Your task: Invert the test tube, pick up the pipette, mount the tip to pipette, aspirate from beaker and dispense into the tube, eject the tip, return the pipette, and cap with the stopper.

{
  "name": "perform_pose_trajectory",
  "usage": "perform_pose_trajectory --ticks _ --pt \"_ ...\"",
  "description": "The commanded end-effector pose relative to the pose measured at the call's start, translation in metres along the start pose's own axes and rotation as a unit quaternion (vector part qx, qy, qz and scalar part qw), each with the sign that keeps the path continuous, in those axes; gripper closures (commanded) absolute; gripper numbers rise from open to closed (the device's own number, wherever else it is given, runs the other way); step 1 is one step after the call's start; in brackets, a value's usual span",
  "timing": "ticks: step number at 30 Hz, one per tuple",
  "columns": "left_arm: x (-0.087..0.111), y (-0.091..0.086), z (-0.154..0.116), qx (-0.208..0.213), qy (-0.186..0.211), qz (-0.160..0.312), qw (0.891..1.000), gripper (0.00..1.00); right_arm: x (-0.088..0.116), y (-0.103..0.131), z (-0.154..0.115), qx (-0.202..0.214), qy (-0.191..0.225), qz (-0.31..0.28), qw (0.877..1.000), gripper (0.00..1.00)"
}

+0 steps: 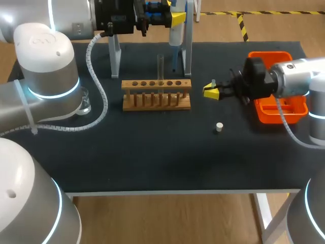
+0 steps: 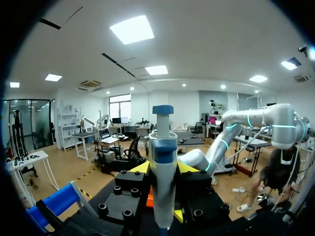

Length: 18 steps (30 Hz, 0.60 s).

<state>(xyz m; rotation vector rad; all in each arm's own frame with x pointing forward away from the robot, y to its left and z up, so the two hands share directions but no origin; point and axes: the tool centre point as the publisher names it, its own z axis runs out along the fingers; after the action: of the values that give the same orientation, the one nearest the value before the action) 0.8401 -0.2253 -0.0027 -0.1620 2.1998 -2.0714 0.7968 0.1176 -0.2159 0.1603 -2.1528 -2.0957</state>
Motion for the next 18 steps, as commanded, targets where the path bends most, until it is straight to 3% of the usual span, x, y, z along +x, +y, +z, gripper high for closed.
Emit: perform_pose_trajectory --ticks 1,18 --pt "0.000 0.000 -0.001 0.000 0.001 0.000 1.000 1.00 -0.005 -0.001 0.009 0.002 0.003 0.001 1.000 1.00" --pt "0.000 0.000 -0.001 0.000 0.001 0.000 1.000 1.00 -0.018 -0.005 0.045 -0.001 0.015 0.000 1.000 1.00"
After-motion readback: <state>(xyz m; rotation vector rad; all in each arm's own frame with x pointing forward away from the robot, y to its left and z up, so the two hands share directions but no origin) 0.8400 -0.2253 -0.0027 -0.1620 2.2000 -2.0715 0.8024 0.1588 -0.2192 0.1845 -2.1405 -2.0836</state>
